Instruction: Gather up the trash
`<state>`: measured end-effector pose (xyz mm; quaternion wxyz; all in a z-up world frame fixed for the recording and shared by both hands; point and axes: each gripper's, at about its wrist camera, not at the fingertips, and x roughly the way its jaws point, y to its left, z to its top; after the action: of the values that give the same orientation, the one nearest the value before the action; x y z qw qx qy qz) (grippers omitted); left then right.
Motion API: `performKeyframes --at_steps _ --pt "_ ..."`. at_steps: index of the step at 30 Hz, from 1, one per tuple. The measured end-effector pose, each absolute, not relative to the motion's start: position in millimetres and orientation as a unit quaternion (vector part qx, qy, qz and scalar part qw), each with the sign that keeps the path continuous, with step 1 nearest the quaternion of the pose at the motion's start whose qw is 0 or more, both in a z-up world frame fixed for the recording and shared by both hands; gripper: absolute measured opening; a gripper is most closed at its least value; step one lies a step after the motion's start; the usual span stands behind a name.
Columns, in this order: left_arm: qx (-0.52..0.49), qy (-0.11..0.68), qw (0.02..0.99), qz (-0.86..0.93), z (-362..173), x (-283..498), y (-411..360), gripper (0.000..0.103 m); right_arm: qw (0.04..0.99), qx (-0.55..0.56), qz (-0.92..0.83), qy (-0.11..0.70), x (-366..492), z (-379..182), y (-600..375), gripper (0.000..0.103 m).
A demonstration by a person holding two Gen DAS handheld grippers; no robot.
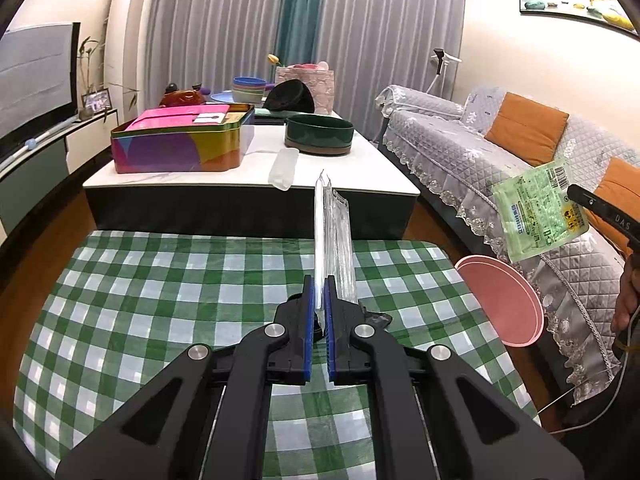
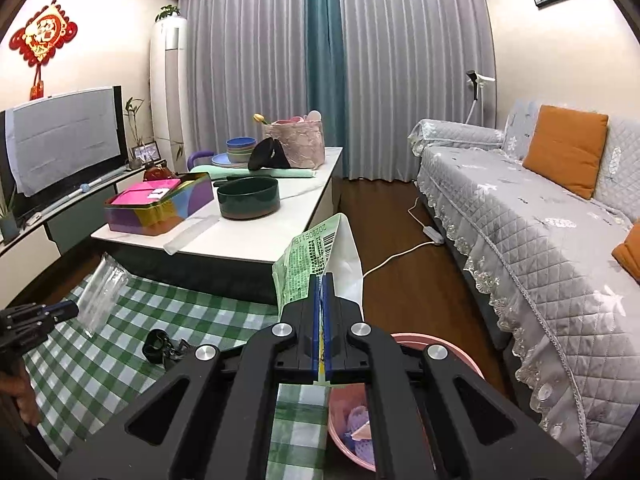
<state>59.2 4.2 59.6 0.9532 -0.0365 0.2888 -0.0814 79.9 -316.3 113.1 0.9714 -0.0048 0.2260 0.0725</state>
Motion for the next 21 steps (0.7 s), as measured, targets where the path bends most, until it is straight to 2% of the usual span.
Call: performKeyframes --at_steps 21 --pt "-0.028 0.288 0.952 -0.100 60 64 -16 0.005 0.976 -0.005 0.027 0.215 76 118 -349 0.002"
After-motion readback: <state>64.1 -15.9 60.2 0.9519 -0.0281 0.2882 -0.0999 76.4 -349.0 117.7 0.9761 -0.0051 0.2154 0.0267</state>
